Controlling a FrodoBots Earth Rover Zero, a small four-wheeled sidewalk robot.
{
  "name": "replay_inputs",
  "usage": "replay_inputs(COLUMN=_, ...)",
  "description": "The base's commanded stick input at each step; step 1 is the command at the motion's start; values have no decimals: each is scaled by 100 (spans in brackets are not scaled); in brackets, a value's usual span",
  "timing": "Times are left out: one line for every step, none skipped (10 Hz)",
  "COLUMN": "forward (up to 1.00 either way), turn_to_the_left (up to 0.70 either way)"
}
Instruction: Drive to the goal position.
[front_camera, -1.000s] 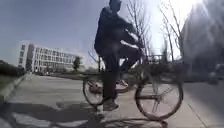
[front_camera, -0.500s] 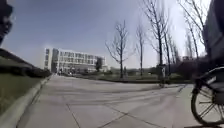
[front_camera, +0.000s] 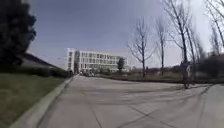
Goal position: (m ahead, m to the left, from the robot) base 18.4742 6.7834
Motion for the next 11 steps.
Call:
replay_inputs(forward=0, turn_to_the_left=0)
replay_inputs(forward=0, turn_to_the_left=0)
replay_inputs(forward=0, turn_to_the_left=0)
replay_inputs(forward=0, turn_to_the_left=0)
replay_inputs(forward=0, turn_to_the_left=0)
replay_inputs(forward=0, turn_to_the_left=0)
replay_inputs(forward=58, turn_to_the_left=0)
replay_inputs(forward=70, turn_to_the_left=0)
replay_inputs(forward=70, turn_to_the_left=0)
replay_inputs(forward=70, turn_to_the_left=0)
replay_inputs(forward=70, turn_to_the_left=0)
